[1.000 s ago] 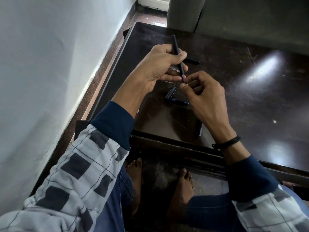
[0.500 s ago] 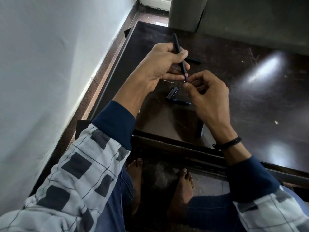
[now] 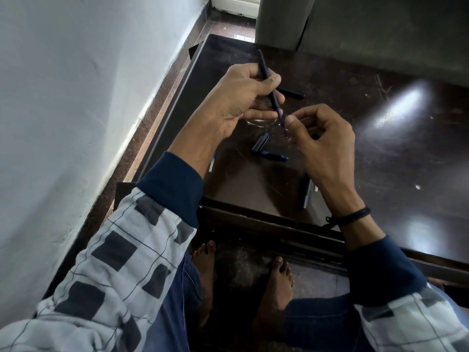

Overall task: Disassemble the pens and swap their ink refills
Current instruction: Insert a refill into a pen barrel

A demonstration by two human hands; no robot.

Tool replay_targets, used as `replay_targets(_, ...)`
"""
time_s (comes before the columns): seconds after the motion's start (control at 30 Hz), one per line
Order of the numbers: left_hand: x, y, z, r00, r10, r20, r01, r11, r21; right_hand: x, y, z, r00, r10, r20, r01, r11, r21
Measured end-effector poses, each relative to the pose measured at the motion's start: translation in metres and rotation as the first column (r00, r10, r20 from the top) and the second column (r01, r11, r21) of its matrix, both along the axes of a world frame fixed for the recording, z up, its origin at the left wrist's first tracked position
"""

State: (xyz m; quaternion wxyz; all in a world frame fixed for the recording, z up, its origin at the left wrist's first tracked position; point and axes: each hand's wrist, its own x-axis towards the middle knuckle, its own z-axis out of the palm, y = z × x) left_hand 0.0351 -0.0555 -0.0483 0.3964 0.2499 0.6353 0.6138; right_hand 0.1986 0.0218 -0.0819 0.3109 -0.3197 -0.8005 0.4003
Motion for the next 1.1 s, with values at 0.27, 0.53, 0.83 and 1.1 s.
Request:
replay_targets(0.27, -0.013, -0.004, 0.001, 0.993, 0.116, -0.006, -0.116, 0.993, 0.018, 0.010, 0.019, 0.001, 0.967, -0.062, 0.247, 0.066, 0.998, -0.010)
replay_targets(0.53, -0.013, -0.004, 0.002, 0.991, 0.130, -0.006, -0.130, 0.991, 0.017, 0.013, 0.022, 0.000, 0.898, 0.071, 0.434, -0.058, 0.997, -0.042)
replay_targets(0.83, -0.014, -0.005, 0.002, 0.990, 0.140, -0.011, -0.140, 0.990, 0.017, 0.010, 0.021, -0.008, 0.821, 0.145, 0.552, -0.146, 0.988, -0.043)
replay_targets(1.1, -0.014, -0.005, 0.001, 0.990, 0.138, -0.005, -0.138, 0.990, 0.015, 0.010, 0.019, -0.011, 0.803, 0.132, 0.582, -0.157, 0.988, -0.007)
